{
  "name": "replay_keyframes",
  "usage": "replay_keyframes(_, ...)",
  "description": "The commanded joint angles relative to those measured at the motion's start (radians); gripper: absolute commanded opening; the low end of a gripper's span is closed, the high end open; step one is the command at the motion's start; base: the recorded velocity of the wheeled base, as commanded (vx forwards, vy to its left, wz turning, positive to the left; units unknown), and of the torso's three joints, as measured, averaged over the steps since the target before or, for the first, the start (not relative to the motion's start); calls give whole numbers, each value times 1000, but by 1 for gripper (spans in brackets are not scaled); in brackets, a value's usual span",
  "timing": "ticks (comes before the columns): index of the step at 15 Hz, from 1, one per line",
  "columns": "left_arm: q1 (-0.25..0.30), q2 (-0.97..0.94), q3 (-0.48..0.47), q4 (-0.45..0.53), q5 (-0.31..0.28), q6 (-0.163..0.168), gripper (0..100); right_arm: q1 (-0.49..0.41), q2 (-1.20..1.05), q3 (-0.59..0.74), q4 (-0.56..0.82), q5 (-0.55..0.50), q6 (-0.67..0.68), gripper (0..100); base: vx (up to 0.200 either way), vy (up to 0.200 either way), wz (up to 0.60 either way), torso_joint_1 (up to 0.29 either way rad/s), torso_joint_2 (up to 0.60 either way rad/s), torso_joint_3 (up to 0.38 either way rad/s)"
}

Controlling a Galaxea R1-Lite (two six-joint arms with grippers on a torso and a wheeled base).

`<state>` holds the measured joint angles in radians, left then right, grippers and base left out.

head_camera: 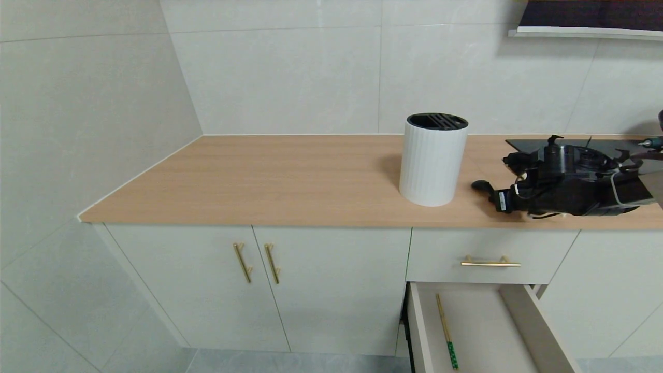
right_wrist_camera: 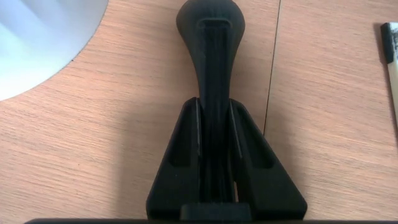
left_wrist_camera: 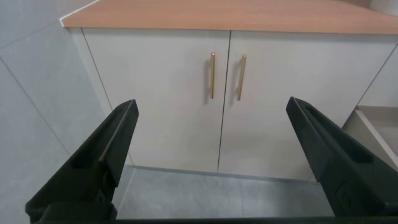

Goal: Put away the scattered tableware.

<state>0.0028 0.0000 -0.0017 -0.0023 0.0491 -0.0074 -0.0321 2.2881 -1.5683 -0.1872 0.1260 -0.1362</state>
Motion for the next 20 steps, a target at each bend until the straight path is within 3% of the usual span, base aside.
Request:
replay_keyframes(1, 0, 0, 0, -1, 0, 0, 100, 1, -58, 13, 5, -2, 53, 0, 0, 0, 0, 0, 0, 0)
replay_keyframes(5, 0, 0, 0, -1, 0, 0, 100, 43, -378, 261, 9, -6, 187, 0, 0, 0, 0, 0, 0, 0)
replay_keyframes(8, 0, 0, 0, -1, 1, 0, 100, 57, -588, 488, 11, -2, 193, 0, 0, 0, 0, 0, 0, 0)
replay_keyframes(16, 0, 0, 0, -1, 0, 0, 100, 184, -802, 827, 92, -77, 196, 0, 0, 0, 0, 0, 0, 0)
replay_keyframes(20, 0, 0, 0, -1, 0, 0, 100, 201, -802, 861, 92, -95, 194, 0, 0, 0, 0, -92, 240, 146)
